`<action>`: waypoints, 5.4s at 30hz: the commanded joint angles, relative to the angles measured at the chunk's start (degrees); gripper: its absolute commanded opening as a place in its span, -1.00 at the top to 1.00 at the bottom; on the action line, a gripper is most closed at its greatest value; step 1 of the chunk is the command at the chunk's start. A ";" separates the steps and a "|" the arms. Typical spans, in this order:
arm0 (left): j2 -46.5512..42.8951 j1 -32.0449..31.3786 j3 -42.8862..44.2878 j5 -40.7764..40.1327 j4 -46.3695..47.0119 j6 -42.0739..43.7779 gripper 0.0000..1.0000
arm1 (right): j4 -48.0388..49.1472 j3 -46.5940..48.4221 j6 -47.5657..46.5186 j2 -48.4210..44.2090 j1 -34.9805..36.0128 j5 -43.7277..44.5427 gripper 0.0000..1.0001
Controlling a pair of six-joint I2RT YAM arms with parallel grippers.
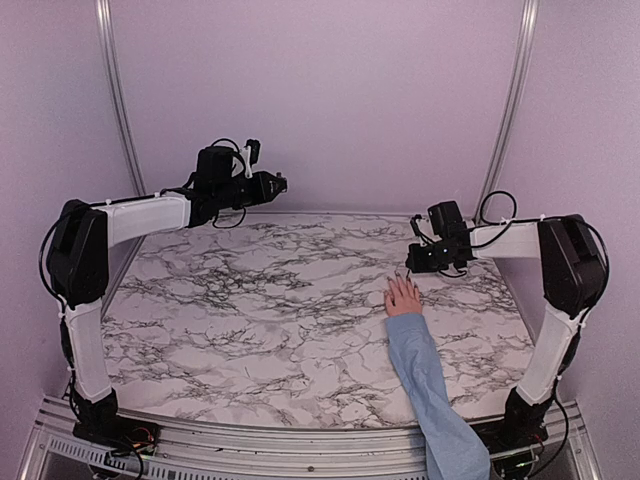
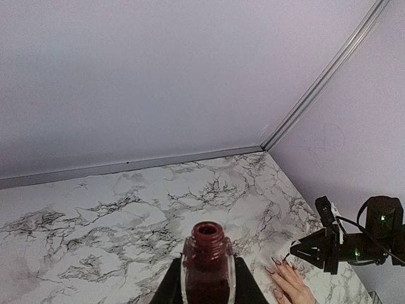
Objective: Paint the nails
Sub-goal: Paint the nail polish on the nail.
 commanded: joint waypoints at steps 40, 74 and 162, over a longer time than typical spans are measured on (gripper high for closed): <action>-3.29 0.33 -2.12 0.10 2.67 0.02 1.00 | -3.28 3.87 -1.06 -2.10 -0.03 0.81 1.00; -3.52 0.24 -2.62 -0.01 3.30 -0.67 1.00 | -5.93 4.68 -1.45 1.10 0.76 0.27 1.00; -2.15 0.24 -2.09 0.71 4.08 -0.99 1.00 | -6.29 5.66 -6.33 0.34 2.34 5.52 1.00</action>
